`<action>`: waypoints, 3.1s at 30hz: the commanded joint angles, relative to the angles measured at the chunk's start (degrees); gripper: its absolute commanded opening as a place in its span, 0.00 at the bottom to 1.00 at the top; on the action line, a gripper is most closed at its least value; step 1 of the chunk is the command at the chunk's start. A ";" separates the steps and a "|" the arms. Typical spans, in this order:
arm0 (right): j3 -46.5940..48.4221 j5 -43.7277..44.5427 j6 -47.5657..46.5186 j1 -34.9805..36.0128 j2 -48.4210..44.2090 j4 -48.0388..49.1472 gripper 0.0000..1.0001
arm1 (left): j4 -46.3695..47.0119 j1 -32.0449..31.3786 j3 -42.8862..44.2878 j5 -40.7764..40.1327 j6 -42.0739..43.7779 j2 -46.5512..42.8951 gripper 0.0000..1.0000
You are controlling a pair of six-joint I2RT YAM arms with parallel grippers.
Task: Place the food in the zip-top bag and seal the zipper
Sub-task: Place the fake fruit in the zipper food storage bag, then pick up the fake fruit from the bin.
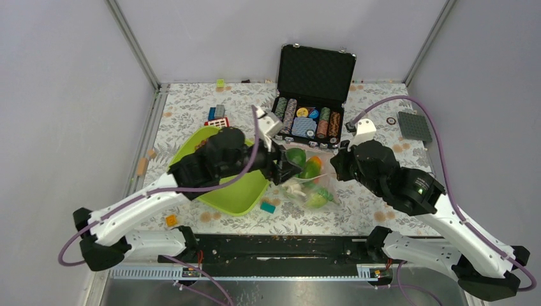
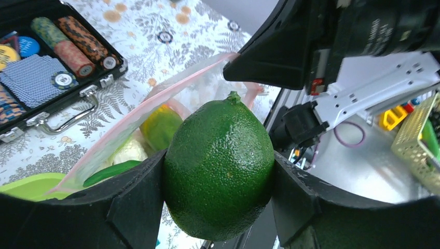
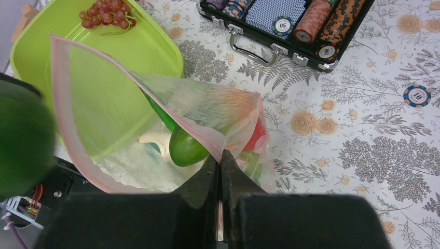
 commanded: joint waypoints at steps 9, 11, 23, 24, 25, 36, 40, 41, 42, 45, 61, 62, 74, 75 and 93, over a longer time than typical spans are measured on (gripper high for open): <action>1.16 -6.71 0.09 -0.42 -2.78 0.74 0.00 | -0.68 -6.25 10.45 -8.02 11.40 11.00 0.24; 1.09 -7.11 0.17 -0.42 -3.01 0.87 0.00 | -0.64 -6.25 10.79 -8.06 12.80 11.75 0.27; 0.18 -7.14 0.38 -0.42 -5.66 1.62 0.00 | -4.46 -6.42 9.48 -4.88 17.78 13.77 0.38; 0.12 -7.14 0.32 -0.42 -5.89 1.61 0.00 | -4.59 -6.50 8.86 -5.66 17.81 13.42 0.41; 0.10 -7.01 0.26 -0.42 -6.02 1.70 0.00 | -5.10 -6.51 8.56 -6.30 17.89 13.01 0.46; -0.06 -5.72 0.15 -0.42 -5.97 1.68 0.05 | -4.93 -6.51 6.64 -8.38 16.03 8.26 0.99; -0.12 -5.10 0.02 -0.46 -5.96 1.69 0.05 | -3.72 -6.53 5.07 -14.59 13.31 5.26 0.99; -0.13 -4.78 0.02 -0.43 -5.88 1.66 0.05 | -3.09 -6.51 4.30 -18.51 12.40 4.20 0.99; -0.16 -4.82 0.03 -0.42 -5.81 1.59 0.05 | -2.34 -6.40 3.29 -22.73 11.18 3.29 0.99; 0.00 -5.31 -0.04 -0.40 -5.59 1.71 0.05 | -1.53 -3.26 1.38 -29.42 8.17 0.33 0.99; -0.33 -4.35 -0.46 -0.42 -5.20 2.17 0.06 | -7.98 42.18 -11.39 -20.16 -29.58 8.62 0.99; -0.34 -4.31 -0.45 -0.42 -5.18 2.23 0.06 | -6.89 43.57 -12.25 -19.46 -31.21 9.95 0.99; -0.77 -5.01 -1.14 -0.42 -5.84 3.05 0.05 | 7.68 50.09 -21.75 -22.36 -57.21 21.00 0.96; -0.78 -4.94 -1.16 -0.42 -5.87 3.04 0.05 | 9.12 50.21 -22.40 -22.72 -59.26 21.72 0.96; -0.68 -3.88 -2.74 -0.42 -4.74 3.20 0.04 | 13.09 50.97 -19.12 -28.57 -69.18 33.43 0.77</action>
